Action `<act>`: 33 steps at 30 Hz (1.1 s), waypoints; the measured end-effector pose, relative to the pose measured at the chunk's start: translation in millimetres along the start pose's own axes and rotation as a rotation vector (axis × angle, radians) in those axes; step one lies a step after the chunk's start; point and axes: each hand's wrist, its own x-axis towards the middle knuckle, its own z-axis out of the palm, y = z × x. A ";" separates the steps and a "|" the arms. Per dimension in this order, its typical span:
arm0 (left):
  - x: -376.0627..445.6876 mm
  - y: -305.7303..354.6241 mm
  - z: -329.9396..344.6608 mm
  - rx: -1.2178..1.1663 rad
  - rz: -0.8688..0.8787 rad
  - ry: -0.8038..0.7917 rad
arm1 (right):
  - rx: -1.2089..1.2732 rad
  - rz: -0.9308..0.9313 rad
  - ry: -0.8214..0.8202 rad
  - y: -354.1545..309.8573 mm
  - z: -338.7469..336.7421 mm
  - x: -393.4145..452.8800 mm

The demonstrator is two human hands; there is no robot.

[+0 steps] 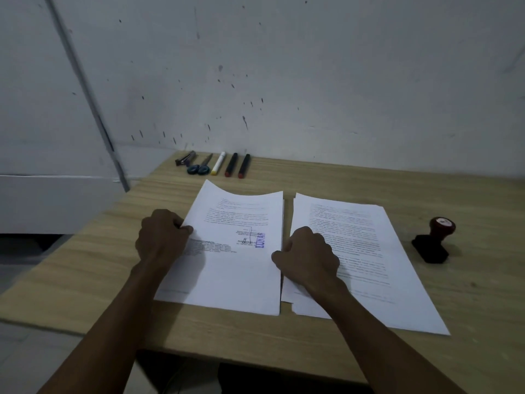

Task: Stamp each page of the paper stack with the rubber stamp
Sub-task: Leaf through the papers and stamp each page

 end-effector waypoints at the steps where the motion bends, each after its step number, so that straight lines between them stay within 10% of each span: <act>1: -0.2 -0.8 0.6 0.005 0.001 -0.003 | 0.003 0.006 -0.001 0.9 0.7 0.8; 21: -21.1 41.6 19.5 -0.045 0.256 0.048 | 0.196 0.008 0.252 52.9 -34.7 -4.3; 33: -90.6 135.7 94.1 0.078 0.576 -0.402 | 0.253 0.222 0.725 165.6 -91.8 11.3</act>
